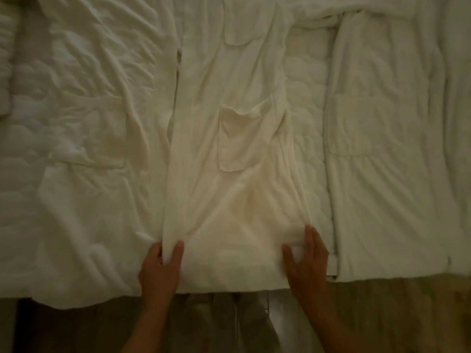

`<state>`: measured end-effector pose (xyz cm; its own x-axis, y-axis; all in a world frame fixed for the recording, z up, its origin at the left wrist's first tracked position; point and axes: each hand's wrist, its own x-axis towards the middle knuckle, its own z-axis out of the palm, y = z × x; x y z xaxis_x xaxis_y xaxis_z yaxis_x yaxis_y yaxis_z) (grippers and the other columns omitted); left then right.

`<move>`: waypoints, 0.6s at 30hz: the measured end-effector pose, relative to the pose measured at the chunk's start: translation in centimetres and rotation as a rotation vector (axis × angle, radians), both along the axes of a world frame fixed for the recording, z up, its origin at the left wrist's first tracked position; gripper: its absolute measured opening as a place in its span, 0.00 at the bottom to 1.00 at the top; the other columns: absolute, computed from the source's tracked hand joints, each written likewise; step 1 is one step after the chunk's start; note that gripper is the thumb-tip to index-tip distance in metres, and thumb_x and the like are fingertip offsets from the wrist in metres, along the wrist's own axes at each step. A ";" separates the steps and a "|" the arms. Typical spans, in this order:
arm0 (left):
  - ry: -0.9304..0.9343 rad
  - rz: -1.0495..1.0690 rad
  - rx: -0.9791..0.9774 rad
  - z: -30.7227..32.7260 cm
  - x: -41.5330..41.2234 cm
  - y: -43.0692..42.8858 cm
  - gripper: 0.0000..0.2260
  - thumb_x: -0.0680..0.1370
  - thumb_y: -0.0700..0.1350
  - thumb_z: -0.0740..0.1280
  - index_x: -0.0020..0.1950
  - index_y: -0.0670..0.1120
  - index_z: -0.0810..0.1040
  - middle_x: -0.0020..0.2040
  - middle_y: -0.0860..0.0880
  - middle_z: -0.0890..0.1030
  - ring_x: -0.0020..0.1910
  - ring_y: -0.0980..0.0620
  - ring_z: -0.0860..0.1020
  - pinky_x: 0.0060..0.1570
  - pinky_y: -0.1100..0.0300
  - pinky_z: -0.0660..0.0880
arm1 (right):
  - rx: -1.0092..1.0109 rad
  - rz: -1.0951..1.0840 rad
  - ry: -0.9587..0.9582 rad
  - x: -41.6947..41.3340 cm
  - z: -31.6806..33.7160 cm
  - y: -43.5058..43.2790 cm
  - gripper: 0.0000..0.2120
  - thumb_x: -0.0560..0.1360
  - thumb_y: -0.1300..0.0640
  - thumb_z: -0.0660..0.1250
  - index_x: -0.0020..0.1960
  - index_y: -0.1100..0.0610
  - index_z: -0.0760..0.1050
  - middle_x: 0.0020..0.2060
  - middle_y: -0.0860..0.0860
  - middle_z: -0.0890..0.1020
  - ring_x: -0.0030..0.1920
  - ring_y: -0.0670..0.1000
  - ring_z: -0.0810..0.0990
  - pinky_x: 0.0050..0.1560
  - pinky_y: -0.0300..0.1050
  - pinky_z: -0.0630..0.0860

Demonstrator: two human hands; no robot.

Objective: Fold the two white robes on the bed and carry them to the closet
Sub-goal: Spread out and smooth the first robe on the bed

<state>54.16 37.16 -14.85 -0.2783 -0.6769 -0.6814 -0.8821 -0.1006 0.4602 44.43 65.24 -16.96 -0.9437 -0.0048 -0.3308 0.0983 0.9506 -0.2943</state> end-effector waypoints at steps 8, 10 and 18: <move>0.072 -0.039 -0.050 0.1 3.1 1.2 0.19 0.75 0.56 0.72 0.59 0.45 0.80 0.55 0.42 0.82 0.55 0.40 0.79 0.55 0.50 0.73 | -0.127 -0.542 -0.264 1.8 3.4 4.4 0.35 0.78 0.32 0.55 0.66 0.61 0.75 0.61 0.66 0.78 0.61 0.64 0.76 0.67 0.52 0.67; 0.065 -0.039 -0.043 0.3 3.8 1.7 0.19 0.76 0.56 0.71 0.61 0.45 0.79 0.54 0.44 0.82 0.54 0.42 0.78 0.55 0.51 0.72 | -0.123 -0.485 -0.281 4.1 2.6 5.5 0.46 0.73 0.22 0.47 0.60 0.61 0.79 0.57 0.63 0.82 0.60 0.62 0.79 0.68 0.50 0.68; 0.131 -0.044 0.188 -0.6 8.0 2.6 0.23 0.71 0.47 0.79 0.62 0.49 0.73 0.55 0.47 0.81 0.54 0.44 0.81 0.47 0.56 0.77 | -0.152 -0.498 -0.336 4.7 1.8 6.7 0.32 0.79 0.33 0.52 0.53 0.58 0.82 0.52 0.62 0.83 0.51 0.59 0.81 0.60 0.50 0.73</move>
<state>62.18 39.80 -15.50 -0.3993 -0.5267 -0.7504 -0.8214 -0.1581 0.5480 49.10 71.94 -15.12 -0.6890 0.3392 -0.6404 0.6302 0.7168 -0.2983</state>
